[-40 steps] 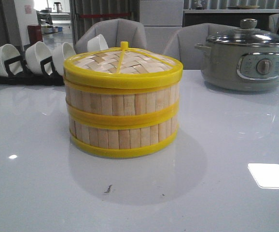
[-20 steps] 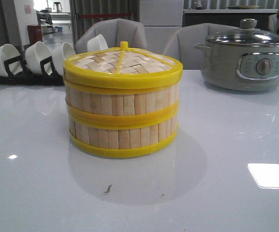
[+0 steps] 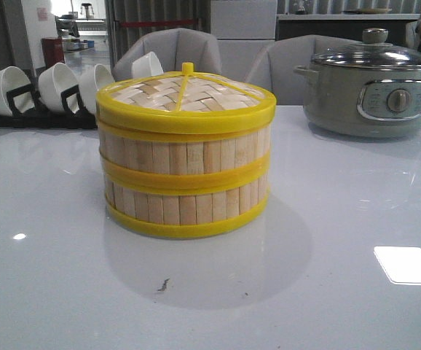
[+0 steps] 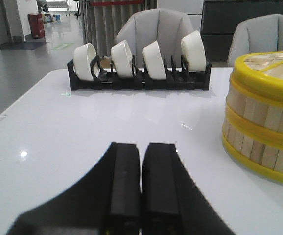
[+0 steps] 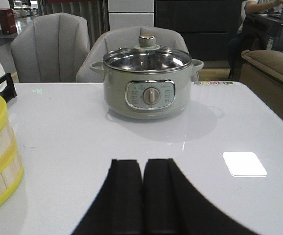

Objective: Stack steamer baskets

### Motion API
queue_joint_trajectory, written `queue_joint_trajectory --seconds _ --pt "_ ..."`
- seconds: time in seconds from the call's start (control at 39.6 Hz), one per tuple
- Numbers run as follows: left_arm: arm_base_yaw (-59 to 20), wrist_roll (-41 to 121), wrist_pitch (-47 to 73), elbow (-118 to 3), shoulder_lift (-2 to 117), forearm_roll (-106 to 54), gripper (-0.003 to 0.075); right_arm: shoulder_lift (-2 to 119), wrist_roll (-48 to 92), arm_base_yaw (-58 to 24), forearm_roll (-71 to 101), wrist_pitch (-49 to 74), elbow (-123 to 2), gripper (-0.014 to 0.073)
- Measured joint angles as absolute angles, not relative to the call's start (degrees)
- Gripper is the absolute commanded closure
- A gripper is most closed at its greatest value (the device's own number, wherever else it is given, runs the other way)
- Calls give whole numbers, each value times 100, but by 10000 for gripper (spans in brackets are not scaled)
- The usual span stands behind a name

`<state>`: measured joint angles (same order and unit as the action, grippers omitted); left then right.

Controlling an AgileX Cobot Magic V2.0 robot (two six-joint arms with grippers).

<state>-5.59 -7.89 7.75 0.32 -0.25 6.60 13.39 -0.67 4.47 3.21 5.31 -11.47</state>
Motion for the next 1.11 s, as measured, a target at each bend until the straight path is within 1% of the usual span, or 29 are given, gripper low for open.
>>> queue_joint_trajectory --seconds 0.35,1.11 --pt "-559 -799 581 32 -25 794 634 1339 -67 447 321 531 -1147 538" --pt "-559 -799 560 32 -25 806 634 1339 -67 447 321 531 -1147 538"
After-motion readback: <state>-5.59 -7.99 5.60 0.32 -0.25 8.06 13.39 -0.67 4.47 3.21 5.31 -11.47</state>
